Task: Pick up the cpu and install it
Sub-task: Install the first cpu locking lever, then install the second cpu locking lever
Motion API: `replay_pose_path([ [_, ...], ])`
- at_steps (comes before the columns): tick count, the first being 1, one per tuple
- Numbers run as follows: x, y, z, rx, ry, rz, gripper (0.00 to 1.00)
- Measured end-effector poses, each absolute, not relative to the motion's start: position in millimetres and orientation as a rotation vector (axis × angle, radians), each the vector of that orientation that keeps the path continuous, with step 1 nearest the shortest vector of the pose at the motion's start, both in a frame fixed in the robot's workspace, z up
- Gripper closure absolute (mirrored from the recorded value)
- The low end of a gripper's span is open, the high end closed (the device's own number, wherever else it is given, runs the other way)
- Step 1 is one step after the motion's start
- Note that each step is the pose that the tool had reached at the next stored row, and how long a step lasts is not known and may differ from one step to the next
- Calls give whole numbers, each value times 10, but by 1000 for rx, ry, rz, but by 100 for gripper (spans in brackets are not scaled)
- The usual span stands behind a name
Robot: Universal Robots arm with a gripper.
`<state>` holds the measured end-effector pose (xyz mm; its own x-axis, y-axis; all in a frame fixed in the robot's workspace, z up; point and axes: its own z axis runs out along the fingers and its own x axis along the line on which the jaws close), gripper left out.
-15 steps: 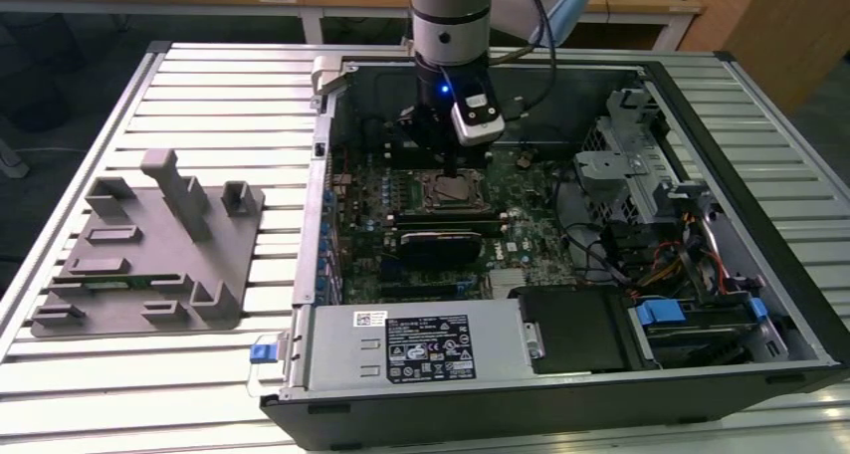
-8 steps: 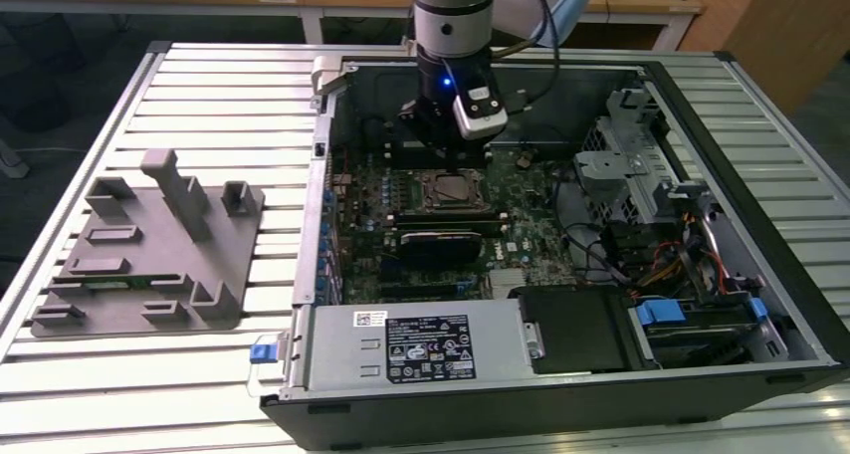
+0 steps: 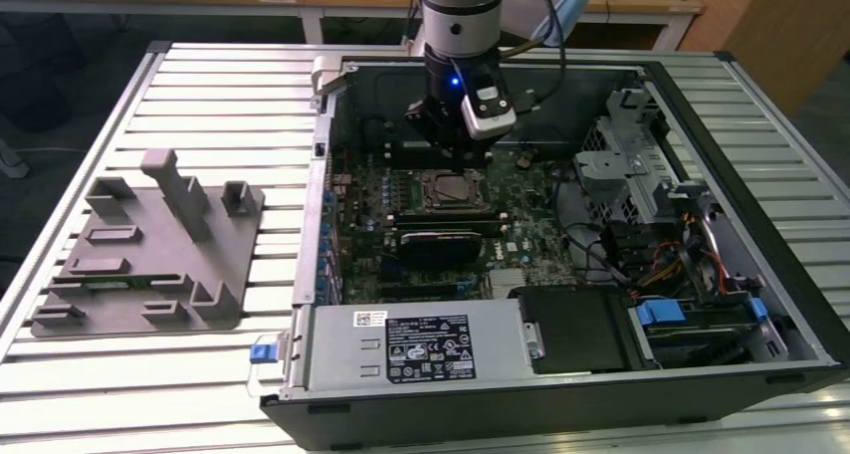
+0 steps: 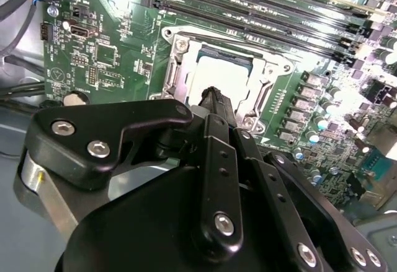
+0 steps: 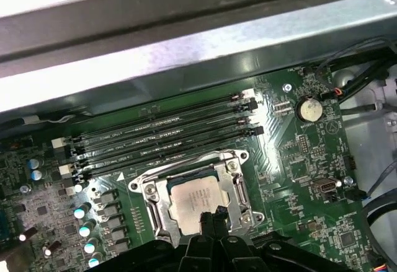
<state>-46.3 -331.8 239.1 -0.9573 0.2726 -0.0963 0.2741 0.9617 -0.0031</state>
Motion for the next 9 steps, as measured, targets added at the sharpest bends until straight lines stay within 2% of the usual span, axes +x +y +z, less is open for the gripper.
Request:
replay_pose_path([
  [9, -463, -3327, 2391, 421, 3017, -25, 89],
])
